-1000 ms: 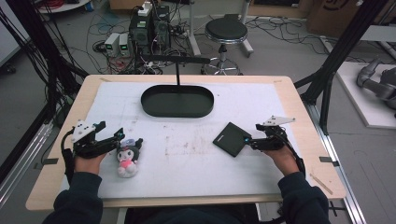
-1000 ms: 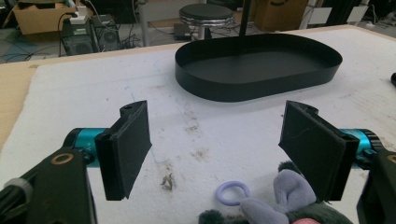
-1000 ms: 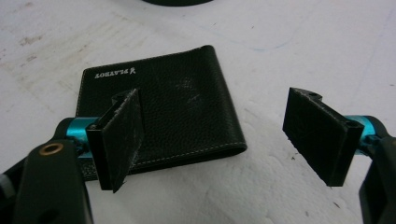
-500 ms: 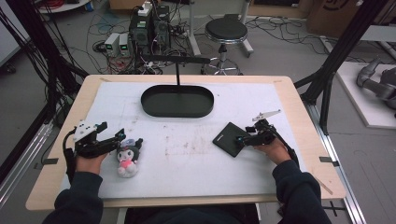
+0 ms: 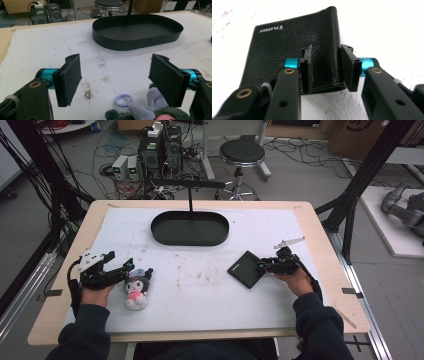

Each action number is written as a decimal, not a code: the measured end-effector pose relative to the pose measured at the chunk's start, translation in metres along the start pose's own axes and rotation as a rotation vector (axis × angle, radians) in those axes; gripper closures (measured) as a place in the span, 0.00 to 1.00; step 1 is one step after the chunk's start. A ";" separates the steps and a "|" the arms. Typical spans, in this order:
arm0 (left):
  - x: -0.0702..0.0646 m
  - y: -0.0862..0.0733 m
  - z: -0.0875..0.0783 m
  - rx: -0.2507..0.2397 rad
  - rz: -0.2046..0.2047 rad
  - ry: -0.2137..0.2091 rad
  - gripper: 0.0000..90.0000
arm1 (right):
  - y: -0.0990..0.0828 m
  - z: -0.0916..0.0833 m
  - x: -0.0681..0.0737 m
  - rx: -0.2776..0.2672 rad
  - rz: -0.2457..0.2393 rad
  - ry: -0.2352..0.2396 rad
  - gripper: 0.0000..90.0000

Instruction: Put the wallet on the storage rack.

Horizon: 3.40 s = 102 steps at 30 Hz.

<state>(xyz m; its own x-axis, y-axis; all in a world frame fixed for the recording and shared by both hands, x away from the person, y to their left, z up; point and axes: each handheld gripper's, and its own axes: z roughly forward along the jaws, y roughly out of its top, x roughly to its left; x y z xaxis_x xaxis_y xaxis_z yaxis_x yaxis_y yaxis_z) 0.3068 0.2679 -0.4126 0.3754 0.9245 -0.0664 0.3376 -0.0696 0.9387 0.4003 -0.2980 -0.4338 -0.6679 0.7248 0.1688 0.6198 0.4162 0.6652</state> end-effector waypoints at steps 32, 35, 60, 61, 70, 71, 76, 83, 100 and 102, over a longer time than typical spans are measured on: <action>0.001 0.000 0.000 -0.002 -0.001 0.004 0.29 | 0.010 -0.048 0.014 -0.277 -0.008 -0.225 0.91; 0.001 0.000 0.000 -0.001 0.000 0.004 0.29 | 0.011 -0.053 0.017 -0.313 -0.029 -0.240 0.92; 0.000 0.000 0.000 0.002 0.005 0.000 0.29 | 0.021 -0.048 0.038 -0.332 -0.208 -0.105 0.73; 0.000 0.000 0.000 0.003 0.004 0.000 0.30 | 0.021 -0.048 0.038 -0.332 -0.208 -0.105 0.73; 0.000 0.000 0.001 0.004 0.002 -0.004 0.30 | 0.020 -0.048 0.041 -0.340 -0.267 -0.095 0.75; 0.000 0.000 0.001 0.004 0.001 -0.005 0.29 | 0.020 -0.047 0.042 -0.341 -0.272 -0.096 0.75; 0.000 0.000 0.001 0.006 0.000 -0.006 0.29 | 0.020 -0.047 0.044 -0.335 -0.283 -0.147 0.85; 0.000 0.000 0.001 0.005 0.000 -0.005 0.30 | 0.020 -0.047 0.042 -0.340 -0.237 -0.118 0.88; 0.001 0.000 0.000 -0.004 0.001 -0.006 0.30 | 0.023 -0.047 0.059 -0.377 -0.378 -0.241 0.93; 0.000 0.000 0.000 -0.004 0.002 -0.006 0.30 | 0.023 -0.046 0.062 -0.372 -0.397 -0.276 0.93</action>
<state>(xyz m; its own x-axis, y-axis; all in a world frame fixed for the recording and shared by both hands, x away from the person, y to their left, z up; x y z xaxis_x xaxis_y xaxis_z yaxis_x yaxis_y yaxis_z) 0.3073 0.2680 -0.4125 0.3814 0.9220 -0.0661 0.3331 -0.0703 0.9403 0.3547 -0.2688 -0.3749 -0.6562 0.6898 -0.3057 0.1265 0.5000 0.8567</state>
